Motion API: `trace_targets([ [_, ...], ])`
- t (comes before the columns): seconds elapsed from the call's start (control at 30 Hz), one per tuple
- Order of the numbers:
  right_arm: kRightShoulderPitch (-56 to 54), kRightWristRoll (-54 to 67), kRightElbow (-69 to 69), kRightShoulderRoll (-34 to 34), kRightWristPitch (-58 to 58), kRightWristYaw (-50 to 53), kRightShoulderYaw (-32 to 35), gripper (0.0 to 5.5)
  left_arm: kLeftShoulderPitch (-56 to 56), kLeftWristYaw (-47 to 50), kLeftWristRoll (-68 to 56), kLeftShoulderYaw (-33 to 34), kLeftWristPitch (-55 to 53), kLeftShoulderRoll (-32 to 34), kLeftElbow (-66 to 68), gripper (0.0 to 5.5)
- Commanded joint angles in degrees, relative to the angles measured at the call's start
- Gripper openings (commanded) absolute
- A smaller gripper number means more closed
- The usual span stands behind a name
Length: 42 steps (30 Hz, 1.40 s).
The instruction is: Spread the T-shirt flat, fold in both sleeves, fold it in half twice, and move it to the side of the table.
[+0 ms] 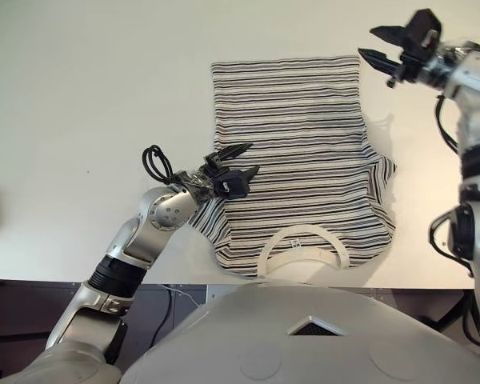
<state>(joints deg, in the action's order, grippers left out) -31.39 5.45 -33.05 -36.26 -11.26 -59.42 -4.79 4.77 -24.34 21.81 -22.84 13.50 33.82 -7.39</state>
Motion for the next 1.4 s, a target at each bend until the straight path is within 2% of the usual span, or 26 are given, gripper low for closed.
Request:
trace_targets([
  [0.03,24.33,10.14,23.98,-21.23,8.07,-23.18,4.25,1.61,1.32,-0.29,5.19,0.98,-3.48,2.85,3.64,2.49],
  [0.2,30.69,9.94,29.59,-24.52,9.38,-24.34,5.39,1.61,-0.25,-0.19,6.22,2.30,-2.77,3.92,6.48,2.49],
  [0.6,31.03,4.90,34.38,-15.46,10.88,-13.86,-1.63,1.61,-2.46,-2.55,4.94,3.60,-3.20,2.43,2.60,2.49],
  [0.83,32.64,-5.24,28.70,-14.83,3.36,-8.14,-6.01,1.61,-2.30,-3.95,4.46,4.27,-3.37,3.02,1.32,2.49],
  [1.07,30.87,-11.59,21.26,-19.69,-5.26,-6.02,-6.63,1.61,-1.75,-3.92,6.57,4.39,-0.84,5.58,3.77,2.49],
  [1.23,29.67,-6.59,21.80,-22.27,-5.76,-10.53,-5.26,1.61,-1.12,0.12,9.42,4.01,2.83,6.33,9.94,2.49],
  [1.4,31.41,2.62,29.12,-23.45,0.74,-15.35,-1.93,1.61,-2.51,4.90,3.12,7.35,9.35,2.55,4.94,2.49],
])
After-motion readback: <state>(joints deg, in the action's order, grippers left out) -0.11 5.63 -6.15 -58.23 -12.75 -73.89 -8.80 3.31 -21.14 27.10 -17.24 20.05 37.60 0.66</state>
